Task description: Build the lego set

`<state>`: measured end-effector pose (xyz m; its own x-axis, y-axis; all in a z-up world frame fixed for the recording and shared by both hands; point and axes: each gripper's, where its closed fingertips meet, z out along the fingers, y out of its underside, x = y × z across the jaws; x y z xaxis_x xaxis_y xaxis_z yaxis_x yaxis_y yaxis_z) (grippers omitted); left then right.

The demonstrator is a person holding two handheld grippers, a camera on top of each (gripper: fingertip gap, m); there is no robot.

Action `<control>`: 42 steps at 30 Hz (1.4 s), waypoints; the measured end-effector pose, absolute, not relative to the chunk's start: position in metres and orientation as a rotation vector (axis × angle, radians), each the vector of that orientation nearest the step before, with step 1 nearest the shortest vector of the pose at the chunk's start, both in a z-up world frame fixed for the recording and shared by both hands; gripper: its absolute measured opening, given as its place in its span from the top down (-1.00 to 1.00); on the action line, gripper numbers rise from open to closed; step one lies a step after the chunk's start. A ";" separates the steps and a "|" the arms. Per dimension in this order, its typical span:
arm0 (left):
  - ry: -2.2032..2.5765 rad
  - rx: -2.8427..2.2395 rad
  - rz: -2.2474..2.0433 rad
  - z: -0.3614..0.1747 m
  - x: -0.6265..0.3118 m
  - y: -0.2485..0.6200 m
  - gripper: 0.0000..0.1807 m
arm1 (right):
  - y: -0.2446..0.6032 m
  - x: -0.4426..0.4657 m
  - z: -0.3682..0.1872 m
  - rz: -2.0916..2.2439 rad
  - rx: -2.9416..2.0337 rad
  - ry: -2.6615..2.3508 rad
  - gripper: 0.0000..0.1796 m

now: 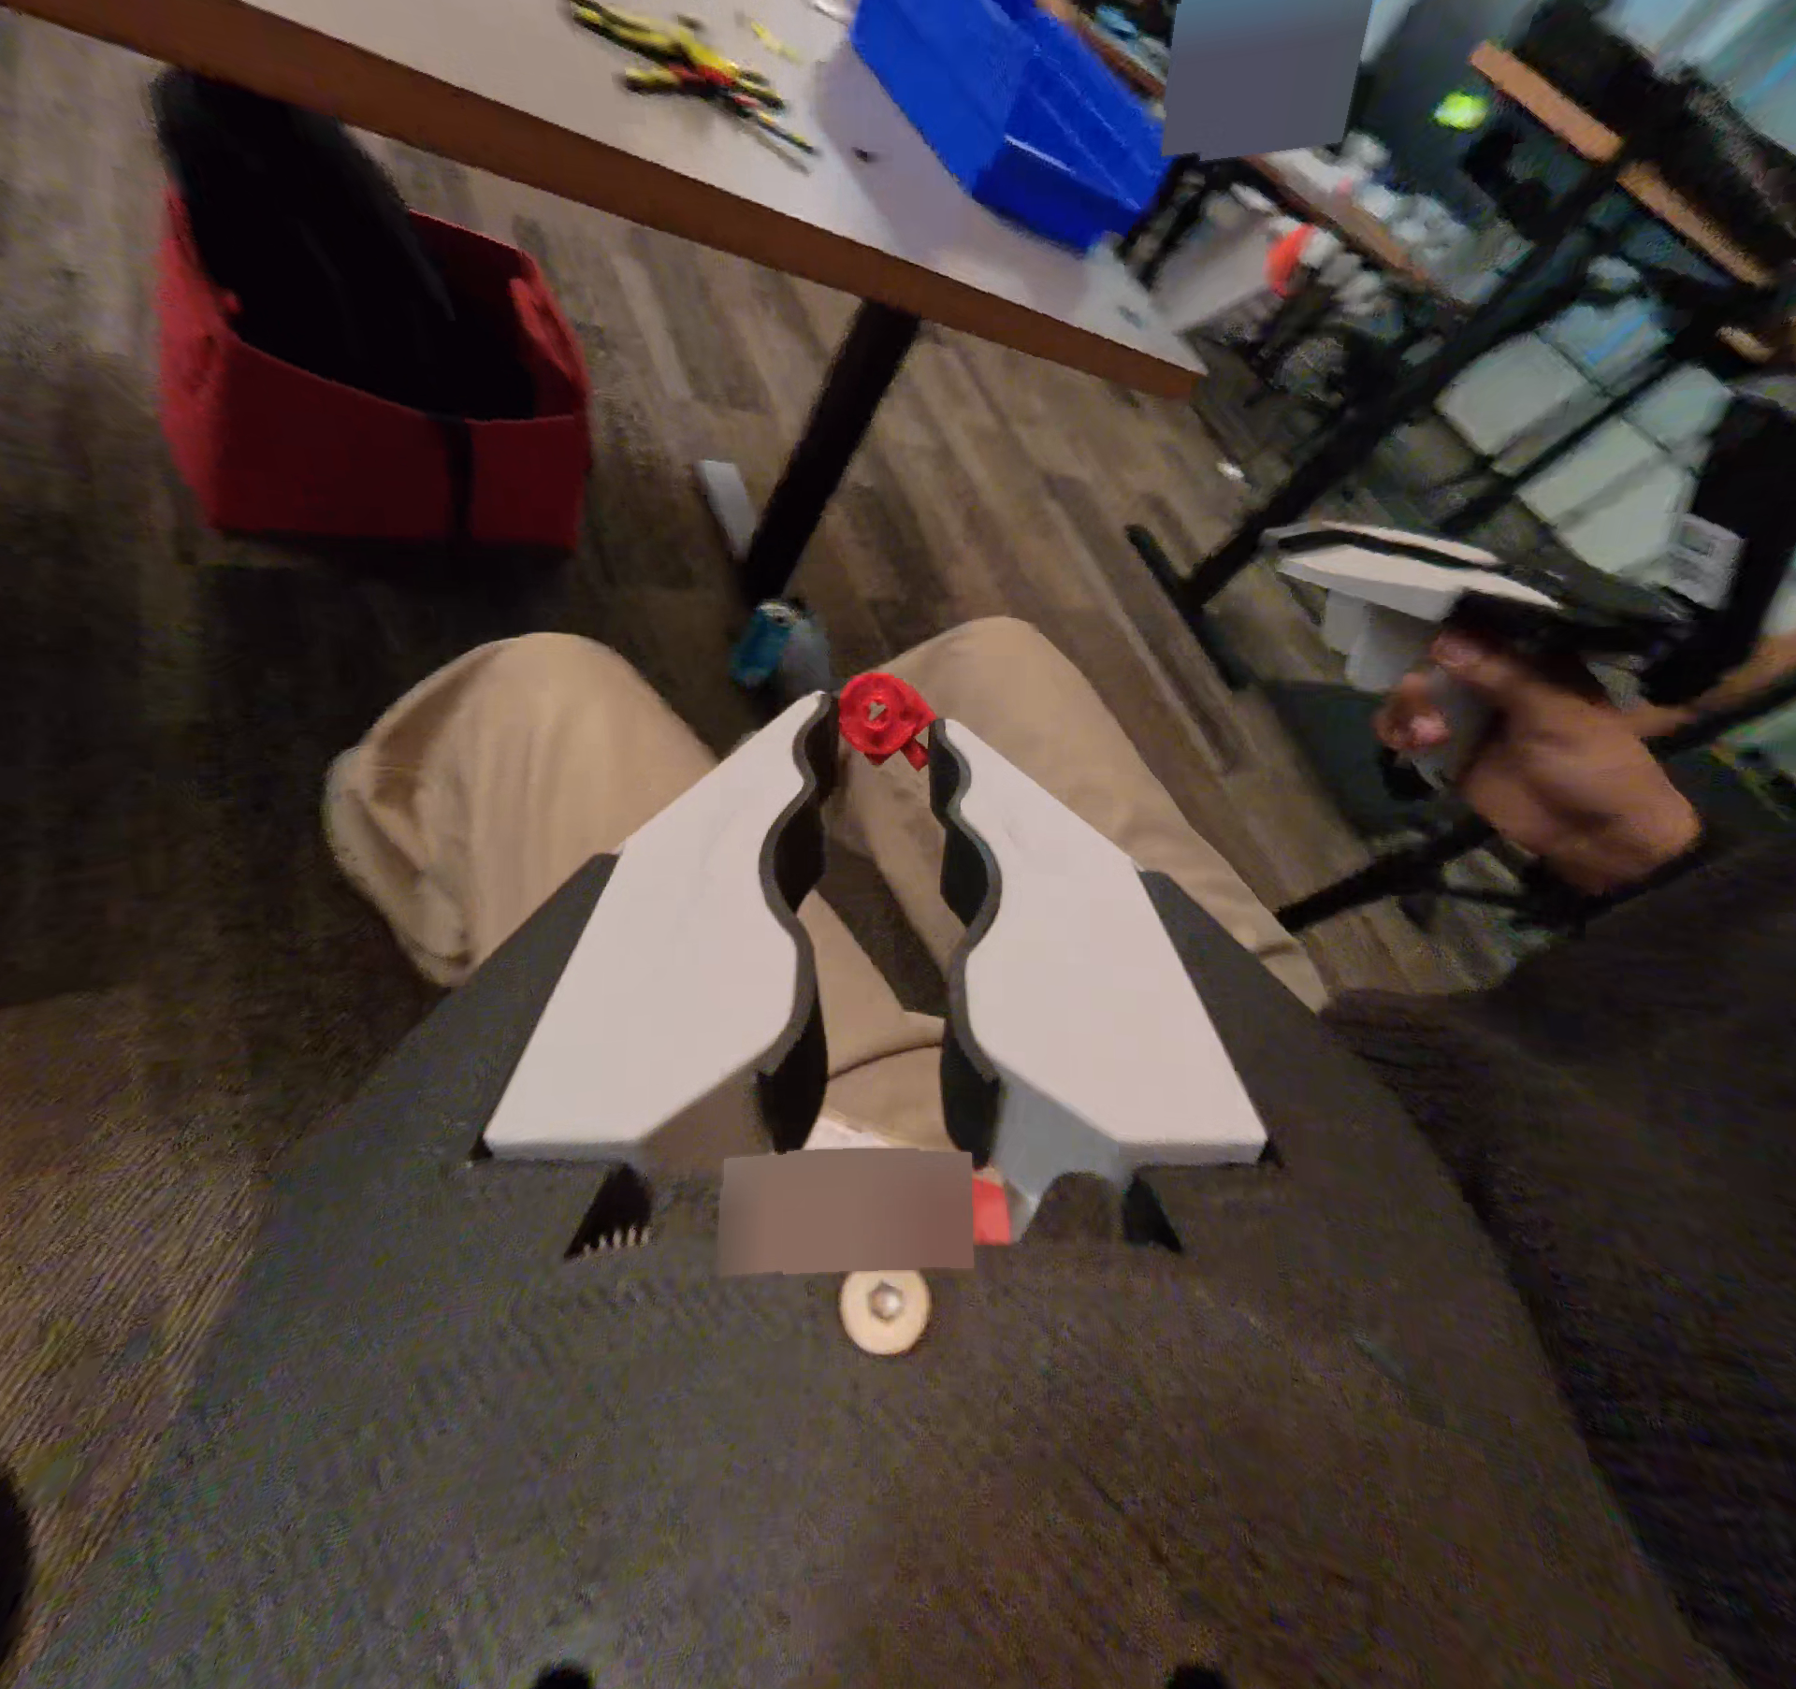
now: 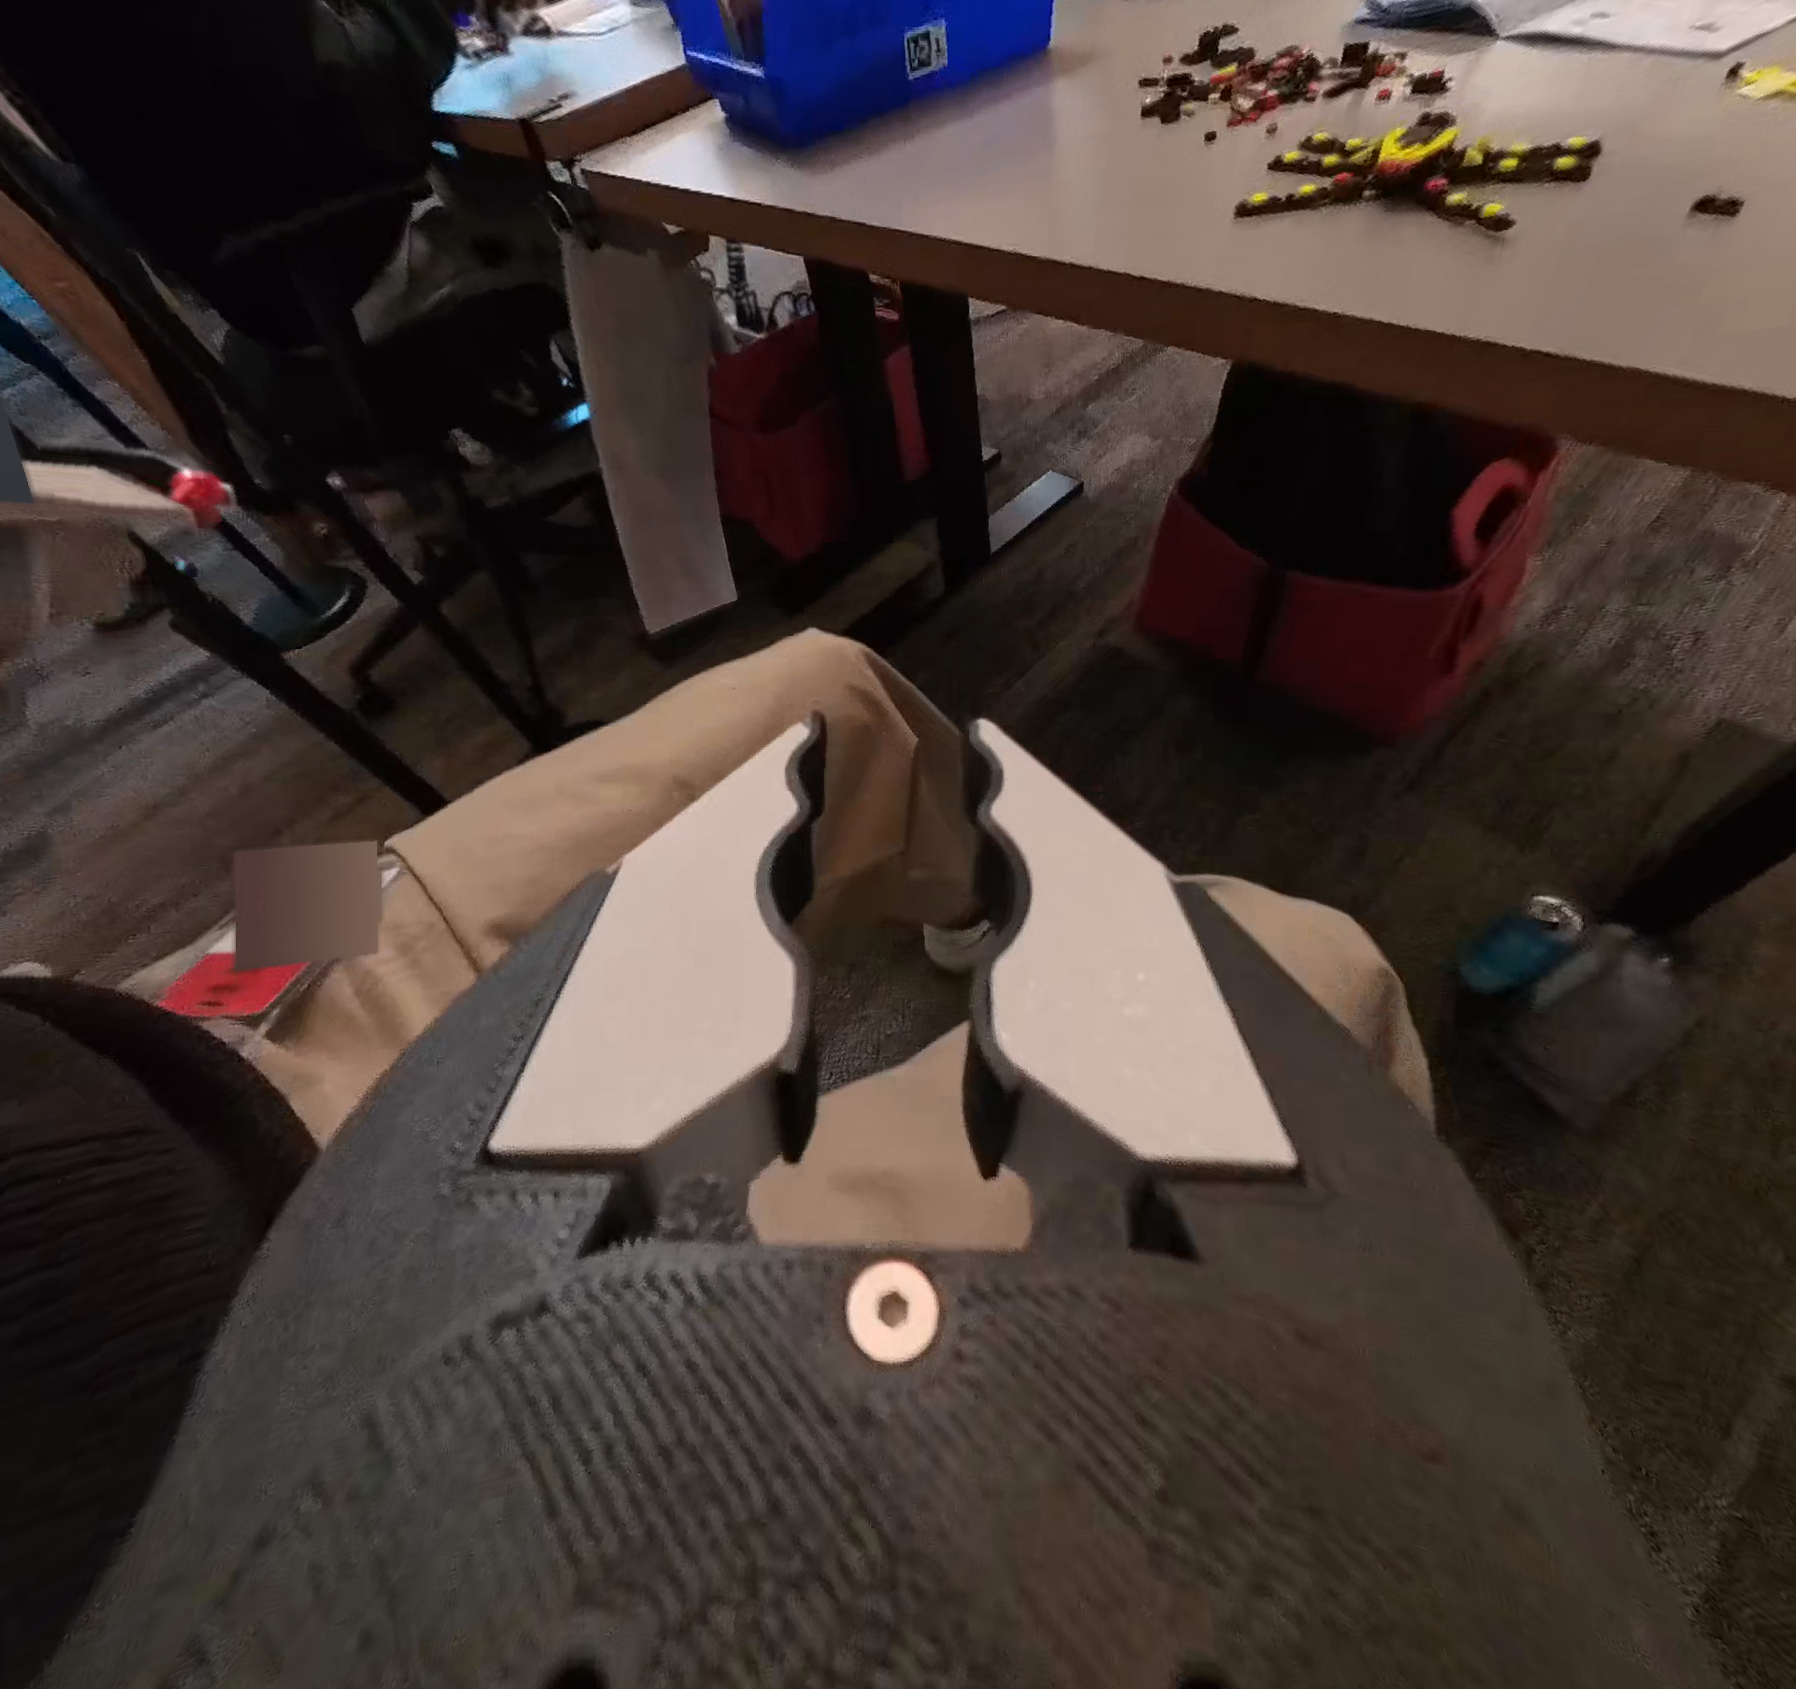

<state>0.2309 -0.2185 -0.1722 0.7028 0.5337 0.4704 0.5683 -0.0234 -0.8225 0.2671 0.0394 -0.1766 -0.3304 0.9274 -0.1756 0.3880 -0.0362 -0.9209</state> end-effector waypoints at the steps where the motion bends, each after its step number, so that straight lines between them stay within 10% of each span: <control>1: -0.852 -1.689 -0.065 -0.180 0.228 -0.209 0.82 | 0.046 0.255 -0.175 1.362 -1.386 -1.711 0.72; 16: -0.554 -1.632 -0.112 -0.122 0.098 -0.076 0.83 | 0.122 0.120 -0.083 1.277 -1.061 -1.548 0.83; 42: -0.735 -1.706 -0.173 -0.159 -0.042 -0.034 0.83 | 0.162 -0.004 -0.175 1.459 -1.499 -1.638 0.74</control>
<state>-0.0424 -0.0345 -0.1586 0.7885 0.3761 0.4866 0.5539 -0.0903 -0.8277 -0.0039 0.1615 -0.1754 -0.2846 0.9115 -0.2969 0.3999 -0.1685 -0.9009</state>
